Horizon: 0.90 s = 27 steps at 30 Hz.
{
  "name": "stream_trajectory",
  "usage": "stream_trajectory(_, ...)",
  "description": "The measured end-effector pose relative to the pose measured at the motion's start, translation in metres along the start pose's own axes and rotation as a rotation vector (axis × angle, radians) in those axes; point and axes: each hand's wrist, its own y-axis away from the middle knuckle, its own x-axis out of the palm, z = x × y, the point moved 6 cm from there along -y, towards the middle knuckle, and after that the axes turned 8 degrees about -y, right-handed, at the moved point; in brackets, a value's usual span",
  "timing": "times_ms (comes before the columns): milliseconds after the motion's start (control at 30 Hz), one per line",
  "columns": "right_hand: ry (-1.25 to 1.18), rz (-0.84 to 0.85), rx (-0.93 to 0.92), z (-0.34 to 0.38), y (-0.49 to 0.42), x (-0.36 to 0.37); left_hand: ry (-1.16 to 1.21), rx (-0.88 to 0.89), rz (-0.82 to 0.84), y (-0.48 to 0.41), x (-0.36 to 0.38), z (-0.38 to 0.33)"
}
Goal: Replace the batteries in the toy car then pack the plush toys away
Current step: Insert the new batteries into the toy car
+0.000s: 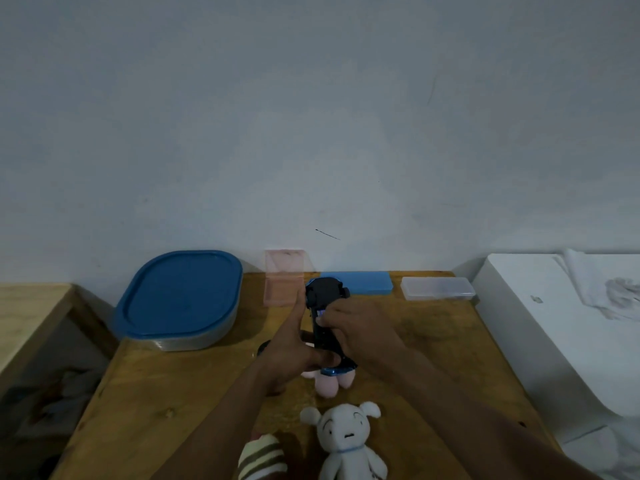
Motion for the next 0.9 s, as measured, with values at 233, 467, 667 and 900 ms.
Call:
stream_trajectory(233,0.0,0.013,-0.011,0.002,-0.005,0.0,0.008,0.009,0.011,0.003,0.0,-0.002)
stream_trajectory(467,0.066,0.191,0.137,-0.002,-0.008,-0.002,-0.02,0.039,-0.007,-0.001,0.006,-0.012)
stream_trajectory(667,0.123,0.254,0.156,-0.009,-0.009,0.002,-0.023,0.039,-0.009,-0.009,0.008,-0.018)
stream_trajectory(900,-0.124,0.162,0.299,-0.034,-0.006,0.01,0.075,-0.024,0.052,-0.019,0.011,0.007)
